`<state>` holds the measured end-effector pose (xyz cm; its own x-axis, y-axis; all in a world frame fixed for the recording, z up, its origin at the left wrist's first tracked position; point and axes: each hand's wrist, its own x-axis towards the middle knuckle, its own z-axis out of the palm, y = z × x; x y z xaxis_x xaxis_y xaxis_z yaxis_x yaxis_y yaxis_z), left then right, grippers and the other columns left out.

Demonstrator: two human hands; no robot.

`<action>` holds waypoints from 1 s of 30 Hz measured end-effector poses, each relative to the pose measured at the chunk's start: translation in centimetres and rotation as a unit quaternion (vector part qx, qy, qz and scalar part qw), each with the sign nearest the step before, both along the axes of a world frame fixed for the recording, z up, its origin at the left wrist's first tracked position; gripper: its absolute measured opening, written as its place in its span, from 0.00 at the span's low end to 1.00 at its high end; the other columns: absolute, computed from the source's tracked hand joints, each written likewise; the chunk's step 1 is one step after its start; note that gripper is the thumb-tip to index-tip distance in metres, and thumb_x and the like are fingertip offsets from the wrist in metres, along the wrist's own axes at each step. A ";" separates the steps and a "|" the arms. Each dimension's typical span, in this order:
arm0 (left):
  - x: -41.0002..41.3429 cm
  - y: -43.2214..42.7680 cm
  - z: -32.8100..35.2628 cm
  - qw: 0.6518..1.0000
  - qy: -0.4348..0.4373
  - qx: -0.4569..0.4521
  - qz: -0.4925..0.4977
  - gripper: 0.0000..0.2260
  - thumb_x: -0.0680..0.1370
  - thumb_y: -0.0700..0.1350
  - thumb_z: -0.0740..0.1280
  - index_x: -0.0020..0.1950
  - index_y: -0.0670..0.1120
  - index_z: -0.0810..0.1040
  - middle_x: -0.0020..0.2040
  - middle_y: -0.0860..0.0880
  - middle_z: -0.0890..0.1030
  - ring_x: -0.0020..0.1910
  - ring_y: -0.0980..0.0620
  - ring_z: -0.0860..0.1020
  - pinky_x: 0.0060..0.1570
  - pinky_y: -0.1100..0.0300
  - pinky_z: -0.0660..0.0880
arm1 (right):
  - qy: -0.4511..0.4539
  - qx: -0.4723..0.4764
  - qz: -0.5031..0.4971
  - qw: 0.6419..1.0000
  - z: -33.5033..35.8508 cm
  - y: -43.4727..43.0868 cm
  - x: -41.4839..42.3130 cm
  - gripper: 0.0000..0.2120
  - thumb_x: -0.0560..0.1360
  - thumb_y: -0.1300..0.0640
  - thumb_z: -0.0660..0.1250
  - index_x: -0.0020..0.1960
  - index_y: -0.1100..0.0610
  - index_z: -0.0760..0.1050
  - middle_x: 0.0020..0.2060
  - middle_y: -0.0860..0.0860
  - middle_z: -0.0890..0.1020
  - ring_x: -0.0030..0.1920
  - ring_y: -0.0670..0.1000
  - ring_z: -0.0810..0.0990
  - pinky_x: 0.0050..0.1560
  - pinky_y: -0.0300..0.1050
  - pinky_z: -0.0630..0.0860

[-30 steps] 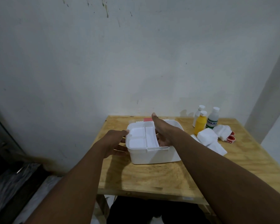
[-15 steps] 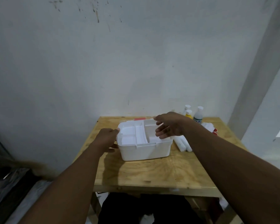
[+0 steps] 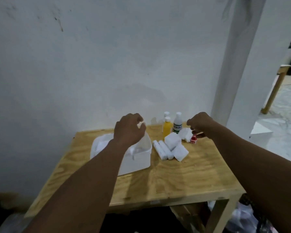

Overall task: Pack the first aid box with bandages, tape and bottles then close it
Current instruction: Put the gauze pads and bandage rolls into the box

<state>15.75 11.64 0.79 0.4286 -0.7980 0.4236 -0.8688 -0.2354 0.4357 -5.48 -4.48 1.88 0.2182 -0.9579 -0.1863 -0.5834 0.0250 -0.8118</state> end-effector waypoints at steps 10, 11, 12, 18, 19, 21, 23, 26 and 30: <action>-5.7 -8.9 -3.7 0.961 -0.161 0.190 -0.123 0.20 0.75 0.60 0.68 0.64 0.54 0.78 0.59 0.50 0.82 0.59 0.46 0.79 0.55 0.51 0.72 | 0.117 -0.094 0.037 0.988 -5.1 -4.3 -0.6 0.15 0.74 0.58 0.67 0.57 0.66 0.78 0.52 0.61 0.82 0.51 0.60 0.82 0.50 0.53 0.81; -5.8 -9.3 -4.1 0.959 -0.159 0.197 -0.125 0.20 0.75 0.60 0.68 0.64 0.54 0.78 0.59 0.50 0.82 0.60 0.46 0.79 0.55 0.51 0.72 | 0.126 -0.105 0.043 0.986 -5.5 -4.6 -0.4 0.16 0.74 0.57 0.68 0.58 0.66 0.78 0.53 0.60 0.82 0.52 0.59 0.81 0.52 0.52 0.80; -5.9 -9.6 -4.4 0.958 -0.157 0.205 -0.126 0.20 0.75 0.60 0.69 0.64 0.54 0.78 0.59 0.50 0.82 0.60 0.47 0.79 0.55 0.50 0.71 | 0.138 -0.113 0.049 0.983 -5.9 -4.8 -0.3 0.16 0.75 0.57 0.68 0.59 0.65 0.78 0.53 0.59 0.82 0.53 0.59 0.81 0.52 0.49 0.79; -5.8 -10.2 -5.1 0.953 -0.163 0.225 -0.122 0.11 0.77 0.52 0.68 0.57 0.52 0.82 0.52 0.50 0.84 0.52 0.47 0.81 0.49 0.53 0.77 | 0.159 -0.110 0.062 0.979 -7.5 -5.6 0.0 0.06 0.71 0.61 0.68 0.46 0.62 0.79 0.38 0.56 0.83 0.34 0.51 0.78 0.29 0.40 0.69; -5.8 -10.2 -5.1 0.952 -0.166 0.227 -0.118 0.09 0.77 0.51 0.67 0.54 0.51 0.83 0.50 0.49 0.84 0.49 0.46 0.82 0.47 0.53 0.77 | 0.156 -0.111 0.061 0.980 -7.5 -5.6 0.0 0.05 0.71 0.61 0.67 0.45 0.62 0.79 0.38 0.57 0.83 0.33 0.52 0.78 0.29 0.40 0.70; -5.8 -10.2 -5.0 0.954 -0.169 0.223 -0.110 0.08 0.76 0.48 0.65 0.50 0.50 0.83 0.46 0.48 0.83 0.45 0.45 0.82 0.44 0.52 0.78 | 0.152 -0.122 0.065 0.979 -7.5 -5.4 0.0 0.06 0.73 0.61 0.65 0.45 0.62 0.79 0.39 0.57 0.83 0.35 0.53 0.79 0.31 0.41 0.72; -5.8 -10.1 -4.9 0.958 -0.165 0.211 -0.106 0.07 0.76 0.47 0.64 0.50 0.49 0.81 0.45 0.47 0.83 0.43 0.44 0.81 0.44 0.51 0.79 | 0.146 -0.143 0.072 0.976 -7.2 -5.2 -0.2 0.06 0.75 0.60 0.64 0.48 0.62 0.78 0.42 0.57 0.82 0.39 0.55 0.81 0.37 0.45 0.77; -5.9 -9.8 -4.7 0.968 -0.130 0.188 -0.107 0.07 0.76 0.48 0.65 0.49 0.47 0.79 0.45 0.47 0.82 0.45 0.45 0.80 0.45 0.50 0.79 | 0.127 -0.171 0.083 0.974 -6.7 -5.0 -0.6 0.06 0.75 0.61 0.64 0.50 0.60 0.77 0.44 0.55 0.80 0.41 0.56 0.82 0.44 0.50 0.80; -5.9 -9.4 -4.2 0.983 -0.032 0.152 -0.100 0.06 0.74 0.48 0.67 0.47 0.46 0.78 0.44 0.48 0.81 0.44 0.46 0.79 0.44 0.50 0.79 | 0.084 -0.180 0.114 0.973 -6.0 -4.8 -1.0 0.10 0.74 0.62 0.65 0.56 0.58 0.74 0.47 0.54 0.78 0.40 0.54 0.79 0.36 0.45 0.75</action>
<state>9.89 2.20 -3.41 0.2302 -0.9576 0.1730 -0.9344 -0.1679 0.3142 -6.48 -9.24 -4.16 0.4283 -0.8979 0.1013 -0.6656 -0.3893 -0.6367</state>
